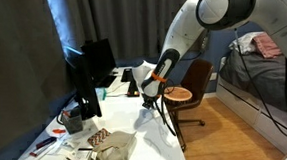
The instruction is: Move the white sachet forward on the table
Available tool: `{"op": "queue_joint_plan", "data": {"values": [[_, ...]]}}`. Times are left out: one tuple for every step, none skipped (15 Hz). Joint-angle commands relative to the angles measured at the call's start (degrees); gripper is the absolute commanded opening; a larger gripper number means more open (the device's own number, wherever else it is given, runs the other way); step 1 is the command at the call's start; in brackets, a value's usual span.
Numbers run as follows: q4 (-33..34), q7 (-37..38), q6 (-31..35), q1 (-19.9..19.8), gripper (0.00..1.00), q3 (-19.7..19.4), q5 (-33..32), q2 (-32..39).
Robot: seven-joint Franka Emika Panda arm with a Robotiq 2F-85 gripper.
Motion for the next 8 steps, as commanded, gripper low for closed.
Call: {"op": "queue_joint_plan", "data": {"values": [[-5.1, -1.4, -0.1, 2.5, 0.04, -0.9, 2.2, -6.4], [-5.7, -1.2, -0.3, 3.0, 0.04, -0.9, 2.0, -7.5], [-6.4, -1.2, -0.3, 3.3, 0.04, -0.6, 2.1, -8.6], [-7.1, -1.1, -0.5, 3.9, 0.04, -0.5, 1.8, -9.6], [-7.8, -0.9, -0.6, 4.4, 0.04, -0.4, 1.5, -10.6], [-8.5, -0.3, -0.4, 5.3, 0.04, -0.6, 0.6, -11.5], [-9.3, 0.5, 0.1, 6.5, 0.04, -1.1, -0.9, -12.5], [-10.0, 0.7, 0.6, 7.3, 0.04, -1.1, -2.1, -13.4]]}}
